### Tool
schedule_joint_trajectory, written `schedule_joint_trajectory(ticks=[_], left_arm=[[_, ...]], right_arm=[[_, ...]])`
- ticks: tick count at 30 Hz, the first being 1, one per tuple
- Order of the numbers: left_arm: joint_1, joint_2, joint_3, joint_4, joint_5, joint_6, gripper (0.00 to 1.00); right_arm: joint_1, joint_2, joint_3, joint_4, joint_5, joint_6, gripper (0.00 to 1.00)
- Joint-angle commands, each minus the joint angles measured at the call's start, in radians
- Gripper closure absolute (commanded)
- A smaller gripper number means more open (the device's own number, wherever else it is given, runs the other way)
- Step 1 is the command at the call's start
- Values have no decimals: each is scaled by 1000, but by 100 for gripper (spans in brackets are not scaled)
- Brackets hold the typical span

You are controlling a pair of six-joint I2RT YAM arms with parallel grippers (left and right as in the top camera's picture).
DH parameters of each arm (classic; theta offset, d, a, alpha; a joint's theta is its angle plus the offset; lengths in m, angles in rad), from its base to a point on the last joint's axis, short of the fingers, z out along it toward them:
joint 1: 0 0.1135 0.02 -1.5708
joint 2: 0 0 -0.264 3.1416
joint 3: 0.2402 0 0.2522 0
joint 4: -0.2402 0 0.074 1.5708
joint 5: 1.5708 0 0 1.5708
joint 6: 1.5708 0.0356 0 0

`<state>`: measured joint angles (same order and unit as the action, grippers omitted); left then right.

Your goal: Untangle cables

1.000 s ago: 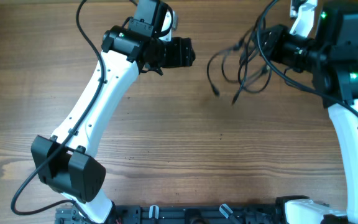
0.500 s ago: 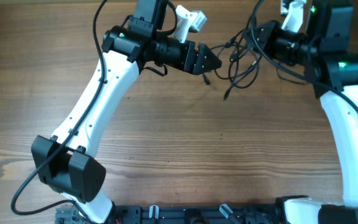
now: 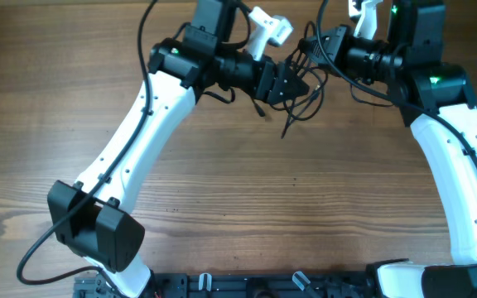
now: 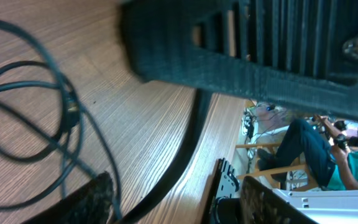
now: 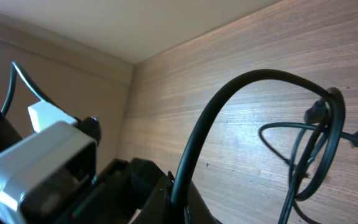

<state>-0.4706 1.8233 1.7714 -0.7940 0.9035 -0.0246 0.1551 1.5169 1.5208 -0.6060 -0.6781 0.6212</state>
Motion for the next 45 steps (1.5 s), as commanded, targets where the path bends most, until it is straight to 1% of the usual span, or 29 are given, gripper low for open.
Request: schedule_joint_trajectory(ticks=[1,4,5,6,7,10,12,13,14,15,16,17,19,21,23,27,32,37,40,42,45], left_arm=[[-10,-3,14,6,-33,17,44],[-10,-3,14,6,-34,17,70],[-10,-3,14,6,-34,18,81],[-10,-3,14,6,-39,17,94],[-10,-3,14,5,-50,18,96],[-9,-3,14,5,-64,17,96],[-9,-4,14,5,-73,17,96],[-9,-3,14,5,-84,17,96],[-9,-3,14,5,-97,16,96],[-9,-3,14,4,-117,6,96],[-9,-3,14,5,-158,-27,96],[-8,-3,14,3,-198,-57,96],[8,-4,15,-5,-224,-71,96],[21,-4,15,-3,-224,-98,96],[42,-6,15,4,-224,-136,96],[79,-28,15,18,-217,-171,96],[98,-71,15,17,-216,-189,96],[98,-75,15,15,-213,-194,96],[98,-75,15,16,-213,-194,96],[98,-75,15,15,-213,-194,96],[98,-75,15,15,-213,-194,96]], right_arm=[[10,0,4,9,-32,14,96],[10,0,4,10,-31,14,96],[10,0,4,10,-31,13,96],[10,0,4,10,-30,10,96],[10,0,4,10,-30,8,96],[10,0,4,10,-7,6,95],[9,0,4,9,20,6,92],[9,0,4,9,32,3,88],[9,0,4,9,44,-7,80],[9,0,4,7,64,-22,67],[9,0,4,-3,101,-23,49],[9,0,4,-26,166,-23,39],[9,0,4,-99,319,-24,25],[9,0,2,-136,382,-38,21],[9,0,-10,-161,420,-47,19],[9,6,-56,-174,414,-83,19],[10,81,-60,-175,232,-280,20],[11,199,-60,-180,146,-355,29],[23,266,-60,-166,124,-385,32],[39,310,-60,-138,121,-385,33],[68,361,-60,-80,122,-378,41]])
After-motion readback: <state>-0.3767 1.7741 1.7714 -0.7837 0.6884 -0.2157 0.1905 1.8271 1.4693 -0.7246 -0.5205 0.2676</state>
